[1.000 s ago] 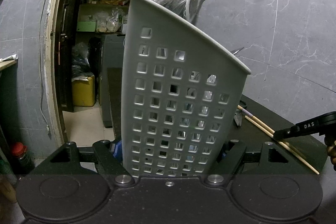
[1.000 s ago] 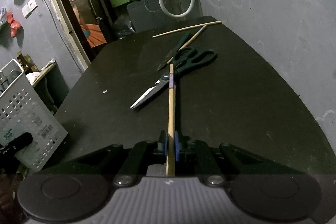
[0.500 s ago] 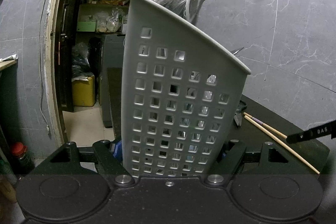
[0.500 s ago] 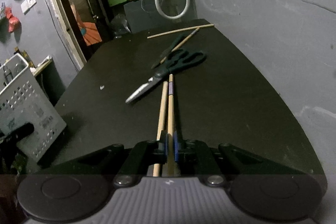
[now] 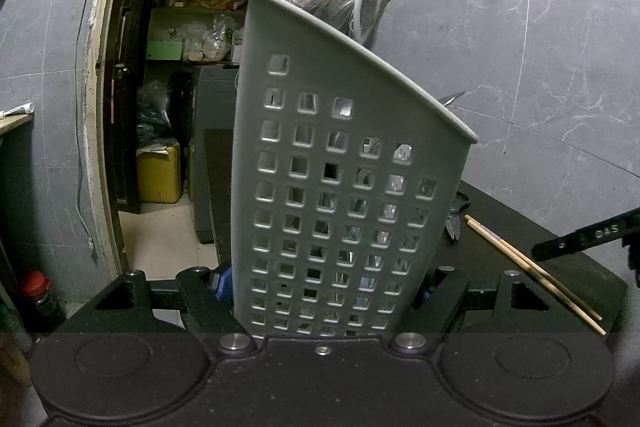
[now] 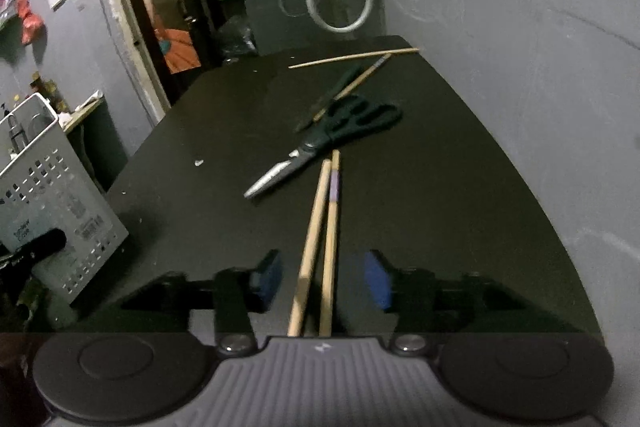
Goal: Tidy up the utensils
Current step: 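Close the right tool on both wooden chopsticks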
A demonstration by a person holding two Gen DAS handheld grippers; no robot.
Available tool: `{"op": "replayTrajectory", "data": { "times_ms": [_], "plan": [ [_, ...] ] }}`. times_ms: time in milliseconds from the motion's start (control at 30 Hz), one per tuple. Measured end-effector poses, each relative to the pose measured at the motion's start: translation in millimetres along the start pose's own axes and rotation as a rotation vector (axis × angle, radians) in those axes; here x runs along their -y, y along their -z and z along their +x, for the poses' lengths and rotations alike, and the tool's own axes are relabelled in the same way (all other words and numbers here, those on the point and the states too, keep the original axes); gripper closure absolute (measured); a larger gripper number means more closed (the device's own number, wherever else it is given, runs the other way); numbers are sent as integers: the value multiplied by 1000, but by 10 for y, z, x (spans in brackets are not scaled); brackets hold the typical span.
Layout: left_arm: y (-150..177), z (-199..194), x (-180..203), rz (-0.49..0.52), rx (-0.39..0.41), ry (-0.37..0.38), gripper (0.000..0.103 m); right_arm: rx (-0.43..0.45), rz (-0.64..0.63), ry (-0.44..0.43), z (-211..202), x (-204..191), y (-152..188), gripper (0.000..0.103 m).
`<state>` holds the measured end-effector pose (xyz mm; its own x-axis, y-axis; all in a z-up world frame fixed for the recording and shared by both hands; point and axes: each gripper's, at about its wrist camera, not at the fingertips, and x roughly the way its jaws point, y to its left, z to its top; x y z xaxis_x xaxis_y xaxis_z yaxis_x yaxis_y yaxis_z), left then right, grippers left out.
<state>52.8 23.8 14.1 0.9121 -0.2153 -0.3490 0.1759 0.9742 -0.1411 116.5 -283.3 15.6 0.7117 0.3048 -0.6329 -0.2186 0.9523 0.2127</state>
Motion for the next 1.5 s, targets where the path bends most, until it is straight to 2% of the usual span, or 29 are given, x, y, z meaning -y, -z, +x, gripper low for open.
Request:
{"op": "replayTrajectory", "data": {
  "times_ms": [333, 500, 567, 633, 733, 833, 933, 1133, 1167, 1200, 1267, 1400, 1433, 1500],
  "plan": [
    [5, 12, -18, -3, -1, 3, 24, -88, -169, 28, 351, -201, -136, 46],
    [4, 9, -21, -3, -1, 2, 24, -119, -199, 23, 510, -175, -303, 59],
    [3, 8, -21, -3, -1, 3, 24, -133, -209, 30, 571, -156, -382, 70],
    [2, 8, -19, -3, -1, 3, 24, -151, -218, 30, 610, -155, -442, 73],
    [-1, 11, -21, -5, -1, 4, 24, -178, -234, 31, 647, -185, -508, 86],
    [-2, 13, -30, -9, -1, 7, 24, -191, -263, 57, 661, -258, -518, 88],
    [-1, 14, -43, -12, -2, 10, 24, -199, -237, 61, 664, -249, -538, 89],
    [-6, 13, -44, -13, -2, 11, 24, -106, -135, -6, 543, -94, -518, 89],
    [-6, 13, -43, -11, -2, 10, 24, -79, -123, -17, 496, -73, -512, 101],
    [-8, 13, -43, -11, -2, 8, 24, -48, -110, -37, 442, -48, -507, 103],
    [-10, 19, -43, -11, -4, 6, 24, -14, -95, -50, 380, -19, -516, 103],
    [-14, 20, -35, -10, -4, 3, 24, -61, -103, -28, 471, 12, -492, 102],
    [-14, 19, -24, -10, -5, 2, 24, -65, -108, -23, 494, 16, -489, 98],
    [-19, 19, -22, -7, -5, 1, 24, -63, -112, -3, 520, 31, -492, 80]
  ]
}}
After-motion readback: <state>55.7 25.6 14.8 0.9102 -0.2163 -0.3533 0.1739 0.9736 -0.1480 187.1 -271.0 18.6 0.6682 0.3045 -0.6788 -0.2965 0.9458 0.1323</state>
